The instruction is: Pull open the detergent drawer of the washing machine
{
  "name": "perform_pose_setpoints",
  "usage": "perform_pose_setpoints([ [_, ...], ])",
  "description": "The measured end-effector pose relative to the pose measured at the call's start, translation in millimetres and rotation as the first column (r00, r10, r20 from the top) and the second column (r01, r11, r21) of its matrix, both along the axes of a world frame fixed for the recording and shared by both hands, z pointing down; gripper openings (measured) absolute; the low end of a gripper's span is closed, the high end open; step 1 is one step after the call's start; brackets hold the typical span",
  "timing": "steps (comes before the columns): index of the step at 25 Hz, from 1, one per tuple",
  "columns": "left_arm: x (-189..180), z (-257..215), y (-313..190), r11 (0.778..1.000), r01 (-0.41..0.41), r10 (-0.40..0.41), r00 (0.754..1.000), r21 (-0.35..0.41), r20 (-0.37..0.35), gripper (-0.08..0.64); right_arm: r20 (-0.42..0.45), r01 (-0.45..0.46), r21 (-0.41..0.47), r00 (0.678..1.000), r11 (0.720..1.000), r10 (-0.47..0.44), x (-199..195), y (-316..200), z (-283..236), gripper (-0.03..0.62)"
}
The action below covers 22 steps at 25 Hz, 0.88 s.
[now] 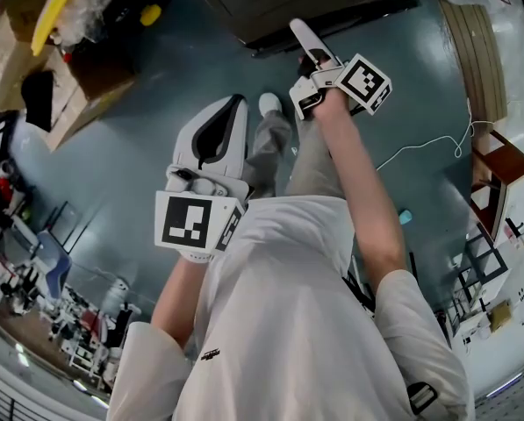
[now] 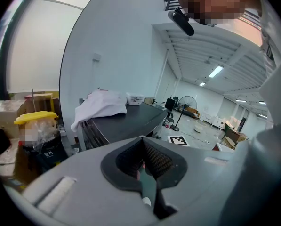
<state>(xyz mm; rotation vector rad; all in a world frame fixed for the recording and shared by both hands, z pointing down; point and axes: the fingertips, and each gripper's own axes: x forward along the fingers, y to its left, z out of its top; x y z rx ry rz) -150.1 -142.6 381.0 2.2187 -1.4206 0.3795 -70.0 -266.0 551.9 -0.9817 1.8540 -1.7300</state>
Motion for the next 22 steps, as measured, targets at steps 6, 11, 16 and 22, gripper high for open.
perform_pose_setpoints([
  [6, 2.4, -2.9, 6.3, 1.000, -0.014, 0.014, 1.000, 0.007, -0.001, 0.014, 0.000, -0.009, -0.004, 1.000, 1.000, 0.009, 9.6, 17.5, 0.3, 0.485],
  [11, 9.8, -6.0, 7.4, 0.999, -0.039, 0.039, 0.999, 0.017, -0.004, 0.014, -0.002, -0.021, -0.013, 1.000, 1.000, 0.021, 23.8, 33.1, 0.2, 0.485],
  [16, 16.5, -6.7, 11.6, 0.998, -0.066, 0.066, 0.998, 0.024, -0.006, 0.014, 0.031, -0.036, -0.007, 0.999, 0.999, 0.036, 31.8, 49.9, -2.9, 0.485],
  [22, 21.9, -9.1, 12.8, 0.996, -0.084, 0.084, 0.996, 0.029, -0.007, 0.014, 0.040, -0.051, -0.022, 0.998, 0.998, 0.051, 45.0, 71.4, -1.8, 0.485],
])
